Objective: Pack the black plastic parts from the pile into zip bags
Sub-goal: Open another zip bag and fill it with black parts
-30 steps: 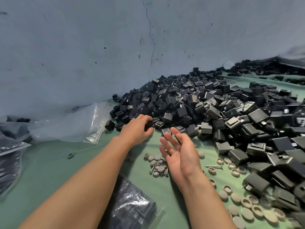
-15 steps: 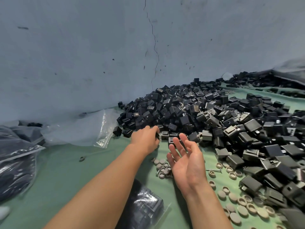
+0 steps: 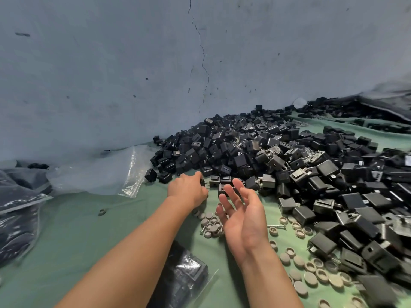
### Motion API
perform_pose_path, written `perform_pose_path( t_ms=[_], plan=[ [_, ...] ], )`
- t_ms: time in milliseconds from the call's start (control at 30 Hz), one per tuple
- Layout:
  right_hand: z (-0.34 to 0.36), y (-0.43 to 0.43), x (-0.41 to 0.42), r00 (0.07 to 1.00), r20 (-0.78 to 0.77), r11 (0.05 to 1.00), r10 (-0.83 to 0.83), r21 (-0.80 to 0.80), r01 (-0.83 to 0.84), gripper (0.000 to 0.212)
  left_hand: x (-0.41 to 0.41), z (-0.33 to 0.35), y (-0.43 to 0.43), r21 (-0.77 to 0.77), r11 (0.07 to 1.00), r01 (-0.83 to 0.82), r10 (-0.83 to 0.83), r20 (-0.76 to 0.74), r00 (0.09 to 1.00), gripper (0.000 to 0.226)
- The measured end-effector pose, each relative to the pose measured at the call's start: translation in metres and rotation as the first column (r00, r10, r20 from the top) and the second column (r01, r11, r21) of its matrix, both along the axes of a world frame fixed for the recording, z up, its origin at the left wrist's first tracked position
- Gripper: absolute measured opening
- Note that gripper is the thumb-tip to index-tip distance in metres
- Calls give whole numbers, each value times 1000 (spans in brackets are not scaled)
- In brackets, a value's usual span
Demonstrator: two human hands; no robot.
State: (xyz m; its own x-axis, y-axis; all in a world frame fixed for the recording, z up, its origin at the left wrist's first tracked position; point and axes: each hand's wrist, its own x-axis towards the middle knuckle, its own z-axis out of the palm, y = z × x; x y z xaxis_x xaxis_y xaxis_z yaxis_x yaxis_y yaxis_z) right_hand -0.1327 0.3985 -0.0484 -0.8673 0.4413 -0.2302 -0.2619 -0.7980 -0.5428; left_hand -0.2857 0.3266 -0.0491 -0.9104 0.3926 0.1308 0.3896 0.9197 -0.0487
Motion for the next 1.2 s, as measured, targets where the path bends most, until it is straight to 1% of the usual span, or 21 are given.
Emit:
perform_pose_path(
  t_ms=[67,133,267,367,400,433,467,500,533,567,633,733,800,867,900,933,1000,1067,1100,1167,1200],
  plan=[
    [-1,3,0,1000,11,1000,-5,6,5,26,1,2,-2,64,998,0,-2,38,999,42],
    [-1,5,0,1000,8,1000,-11,4,11,27,4,2,-5,117,993,9,-13,37,999,40],
    [0,3,3,1000,8,1000,-9,-7,9,27,2,5,-13,302,953,-9,-16,80,997,33],
    [1,-3,7,1000,19,1000,-6,-17,6,26,5,5,-16,315,949,3,-38,106,994,29],
    [2,-6,8,1000,18,1000,-1,-19,1,26,7,5,-16,411,911,-14,-53,151,987,27],
    [2,-8,9,1000,21,1000,4,-18,-3,26,9,7,-16,592,802,-87,-83,254,964,26],
    [2,-10,9,1000,24,1000,7,-14,-7,26,12,13,-18,767,598,-232,-144,388,910,27],
    [3,-11,10,1000,27,1000,8,-2,-8,26,15,21,-22,841,360,-403,-244,502,830,27],
    [3,-11,10,1000,30,1000,6,17,-7,26,20,29,-29,822,174,-542,-361,565,742,26],
    [4,-12,11,999,32,999,2,44,-3,27,27,36,-37,771,55,-634,-463,582,668,25],
    [7,-14,13,999,44,991,-10,131,4,27,46,46,-57,675,-88,-732,-613,543,574,29],
    [15,-25,17,993,112,926,-28,377,-16,27,83,59,-96,584,-213,-783,-732,435,524,41],
    [18,-41,23,984,168,816,-54,576,-54,26,110,66,-128,540,-281,-794,-751,391,532,41],
    [21,-61,33,984,165,661,-61,746,-84,23,133,72,-165,526,-358,-771,-736,350,580,35],
    [24,-72,40,988,148,564,-51,820,-94,22,146,74,-185,523,-401,-752,-719,329,612,32],
    [28,-83,47,992,128,445,-24,889,-104,20,158,76,-203,514,-450,-730,-702,301,645,31],
    [32,-109,64,991,123,145,49,981,-129,16,182,77,-241,448,-574,-685,-662,239,711,30],
    [36,-144,85,985,130,-180,111,978,-108,18,206,75,-277,373,-697,-612,-597,169,784,30],
    [36,-157,96,982,131,-299,134,950,-86,23,215,72,-285,350,-727,-591,-577,157,802,32],
    [35,-186,118,963,187,-463,194,883,-78,42,231,62,-299,300,-755,-583,-562,163,811,36],
    [35,-198,127,950,225,-514,217,853,-85,51,238,60,-304,264,-768,-584,-559,170,812,38]
  ],
)
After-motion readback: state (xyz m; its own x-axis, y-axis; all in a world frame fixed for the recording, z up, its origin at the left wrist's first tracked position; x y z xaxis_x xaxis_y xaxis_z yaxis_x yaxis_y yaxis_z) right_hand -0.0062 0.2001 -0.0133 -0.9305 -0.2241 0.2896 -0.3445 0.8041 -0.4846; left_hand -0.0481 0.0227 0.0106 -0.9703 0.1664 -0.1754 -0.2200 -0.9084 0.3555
